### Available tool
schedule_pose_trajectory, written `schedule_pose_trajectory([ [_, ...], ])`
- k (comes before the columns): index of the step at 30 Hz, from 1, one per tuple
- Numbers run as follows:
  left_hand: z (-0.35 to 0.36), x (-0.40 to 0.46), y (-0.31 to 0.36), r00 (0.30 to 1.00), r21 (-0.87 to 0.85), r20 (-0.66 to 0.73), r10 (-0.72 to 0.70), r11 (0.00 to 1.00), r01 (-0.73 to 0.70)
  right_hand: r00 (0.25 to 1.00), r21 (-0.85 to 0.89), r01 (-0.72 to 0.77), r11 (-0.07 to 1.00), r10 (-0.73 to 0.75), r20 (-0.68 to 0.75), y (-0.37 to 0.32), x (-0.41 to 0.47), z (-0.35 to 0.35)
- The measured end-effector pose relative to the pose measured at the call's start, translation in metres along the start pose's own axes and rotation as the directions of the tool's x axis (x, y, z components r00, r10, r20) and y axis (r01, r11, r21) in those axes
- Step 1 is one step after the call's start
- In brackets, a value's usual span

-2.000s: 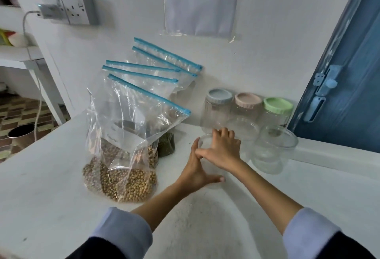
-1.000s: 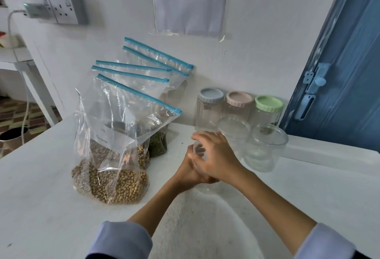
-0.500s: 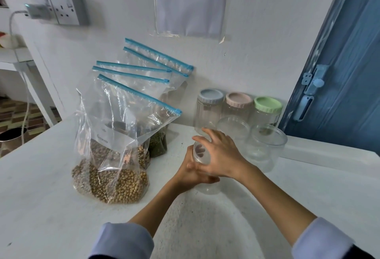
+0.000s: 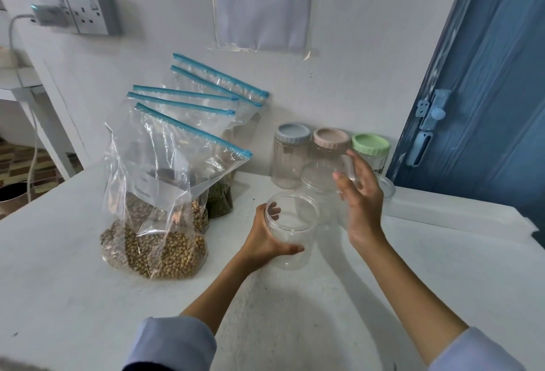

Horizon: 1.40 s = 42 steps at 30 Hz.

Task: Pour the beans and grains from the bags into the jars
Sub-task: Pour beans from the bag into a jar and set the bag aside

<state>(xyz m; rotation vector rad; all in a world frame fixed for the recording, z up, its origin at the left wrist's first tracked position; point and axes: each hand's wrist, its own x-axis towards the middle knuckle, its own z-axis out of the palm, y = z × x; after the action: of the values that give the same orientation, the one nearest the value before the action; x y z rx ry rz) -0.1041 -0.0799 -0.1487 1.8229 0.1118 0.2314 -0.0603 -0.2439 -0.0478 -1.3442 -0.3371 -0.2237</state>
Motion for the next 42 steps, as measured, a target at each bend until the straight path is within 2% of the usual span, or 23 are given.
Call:
schedule_pose_trajectory([
  [2, 0.001, -0.006, 0.003, 1.0, 0.013, -0.022, -0.008, 1.0, 0.008, 0.989, 0.081, -0.126, 0.989, 0.132, -0.065, 0.003, -0.011, -0.011],
  [4, 0.005, -0.016, 0.007, 0.998, 0.011, -0.055, -0.012, 1.0, 0.013, 0.943, 0.185, -0.297, 0.937, 0.319, -0.099, 0.011, -0.023, -0.028],
  [8, 0.019, -0.038, 0.014, 0.99, -0.013, -0.139, -0.025, 1.0, 0.023, 0.767, 0.357, -0.59, 0.724, 0.641, -0.034, 0.033, -0.046, -0.053],
  [10, 0.025, -0.048, 0.019, 0.987, -0.002, -0.16, -0.019, 1.0, 0.019, 0.706, 0.363, -0.651, 0.667, 0.707, -0.033, 0.042, -0.056, -0.061],
  [12, 0.03, -0.055, 0.021, 0.984, 0.007, -0.179, -0.026, 1.0, 0.028, 0.704, 0.305, -0.656, 0.69, 0.705, -0.083, 0.049, -0.064, -0.066],
  [13, 0.032, -0.059, 0.021, 0.982, 0.017, -0.189, -0.028, 0.999, 0.032, 0.741, 0.198, -0.632, 0.749, 0.659, -0.127, 0.052, -0.067, -0.068],
  [14, 0.035, -0.062, 0.022, 0.98, 0.027, -0.199, -0.031, 0.999, 0.037, 0.797, 0.007, -0.586, 0.81, 0.578, -0.173, 0.056, -0.07, -0.071],
  [15, 0.038, -0.066, 0.022, 0.977, 0.035, -0.212, -0.034, 0.998, 0.043, 0.856, -0.23, -0.513, 0.827, 0.477, -0.198, 0.06, -0.072, -0.075],
  [16, 0.04, -0.069, 0.022, 0.974, 0.041, -0.222, -0.044, 0.998, 0.055, 0.907, -0.452, -0.42, 0.787, 0.378, -0.186, 0.062, -0.074, -0.079],
  [17, 0.041, -0.071, 0.024, 0.974, 0.045, -0.22, -0.061, 0.996, 0.072, 0.938, -0.627, -0.333, 0.704, 0.313, -0.147, 0.066, -0.074, -0.082],
  [19, 0.041, -0.073, 0.027, 0.977, 0.085, -0.18, -0.111, 0.988, 0.128, 0.95, -0.864, -0.202, 0.461, 0.308, -0.058, 0.068, -0.074, -0.09],
  [20, 0.038, -0.073, 0.029, 0.979, 0.144, -0.154, -0.135, 0.977, 0.157, 0.944, -0.93, -0.135, 0.342, 0.329, -0.016, 0.067, -0.073, -0.092],
  [22, 0.029, -0.074, 0.033, 0.974, 0.333, -0.105, -0.2, 0.916, 0.224, 0.937, -0.97, -0.04, 0.238, 0.346, 0.047, 0.064, -0.067, -0.096],
  [24, 0.012, -0.077, 0.042, 0.952, 0.492, -0.055, -0.301, 0.821, 0.289, 0.943, -0.967, 0.015, 0.253, 0.319, 0.098, 0.058, -0.057, -0.094],
  [26, -0.013, -0.078, 0.058, 0.916, 0.607, 0.027, -0.401, 0.734, 0.303, 0.96, -0.945, 0.055, 0.323, 0.242, 0.139, 0.045, -0.045, -0.083],
  [28, -0.041, -0.078, 0.085, 0.842, 0.698, 0.14, -0.522, 0.655, 0.29, 0.979, -0.906, 0.09, 0.413, 0.131, 0.158, 0.028, -0.028, -0.061],
  [30, -0.066, -0.077, 0.119, 0.771, 0.74, 0.244, -0.588, 0.627, 0.244, 0.982, -0.849, 0.141, 0.509, 0.038, 0.185, 0.011, -0.01, -0.031],
  [31, -0.079, -0.073, 0.134, 0.768, 0.741, 0.267, -0.582, 0.633, 0.223, 0.978, -0.81, 0.168, 0.563, 0.009, 0.209, 0.005, -0.002, -0.013],
  [33, -0.102, -0.06, 0.158, 0.822, 0.721, 0.256, -0.51, 0.667, 0.19, 0.966, -0.7, 0.191, 0.688, -0.007, 0.257, -0.006, 0.011, 0.024],
  [36, -0.134, -0.034, 0.175, 0.938, 0.725, 0.168, -0.302, 0.683, 0.09, 0.948, -0.603, 0.094, 0.792, 0.114, 0.299, -0.017, 0.021, 0.084],
  [39, -0.153, -0.011, 0.172, 0.989, 0.741, 0.103, -0.106, 0.671, -0.006, 0.907, -0.571, -0.117, 0.813, 0.321, 0.272, -0.009, 0.03, 0.13],
  [42, -0.164, 0.009, 0.159, 0.996, 0.749, 0.085, 0.039, 0.656, -0.09, 0.824, -0.508, -0.386, 0.77, 0.535, 0.184, 0.007, 0.036, 0.16],
])
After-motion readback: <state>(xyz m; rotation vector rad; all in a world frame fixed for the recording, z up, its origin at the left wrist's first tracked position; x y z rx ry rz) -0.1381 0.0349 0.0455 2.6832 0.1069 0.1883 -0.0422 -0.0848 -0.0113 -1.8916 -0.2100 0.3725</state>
